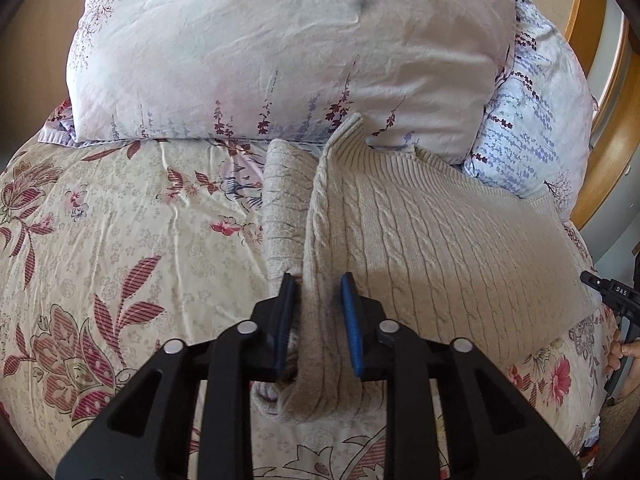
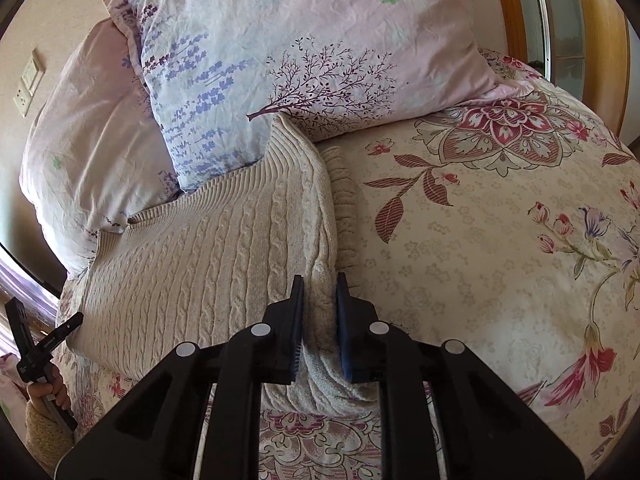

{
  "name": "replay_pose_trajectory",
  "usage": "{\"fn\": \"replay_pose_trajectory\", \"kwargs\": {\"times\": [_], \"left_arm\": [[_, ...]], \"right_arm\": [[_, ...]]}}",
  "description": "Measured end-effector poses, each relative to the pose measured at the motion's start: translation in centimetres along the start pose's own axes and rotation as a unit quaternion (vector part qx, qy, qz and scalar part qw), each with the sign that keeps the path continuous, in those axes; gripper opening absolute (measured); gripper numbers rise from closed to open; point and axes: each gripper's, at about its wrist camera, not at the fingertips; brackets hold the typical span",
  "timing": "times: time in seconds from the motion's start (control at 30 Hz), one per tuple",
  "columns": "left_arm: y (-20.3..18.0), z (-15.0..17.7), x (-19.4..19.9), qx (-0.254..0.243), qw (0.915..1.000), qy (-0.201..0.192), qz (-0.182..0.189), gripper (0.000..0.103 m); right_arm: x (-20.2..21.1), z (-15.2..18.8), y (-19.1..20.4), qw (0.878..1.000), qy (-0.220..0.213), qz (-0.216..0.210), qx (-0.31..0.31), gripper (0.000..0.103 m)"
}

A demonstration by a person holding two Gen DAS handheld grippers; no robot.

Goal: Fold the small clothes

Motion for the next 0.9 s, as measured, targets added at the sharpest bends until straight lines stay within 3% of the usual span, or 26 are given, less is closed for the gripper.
{"fn": "replay_pose_trajectory", "kwargs": {"times": [0.1,0.43,0.7,0.9], "left_arm": [[0.5,-0.1,0.6,0.015,0.9998,-0.004,0.015,0.009],[2.2,-0.1,2.8,0.061,0.9958,-0.011,0.068,0.008],[3.0,0.6,1.1,0.072,0.9954,0.011,0.062,0.008],[2.7,1.0,0.4,0.057,0.9969,0.012,0.053,0.009]], "right_arm": [[0.9,-0.2,0.4,1.000,-0.015,-0.005,0.004,0.010],[4.3,-0.5,0.3,0.999,-0.044,-0.027,-0.012,0.008],[2.1,1.4,-2.1,0.999,0.003,0.010,-0.044,0.009],[2.1,2.3,-2.4,0.999,-0.001,0.024,-0.046,0.009]]}}
Point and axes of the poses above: each gripper's, at about its wrist camera, not at the fingertips, and x roughly against the way its jaws point, y to its left, z to its underside, and after that the axes turned 8 degrees about -y, right-handed
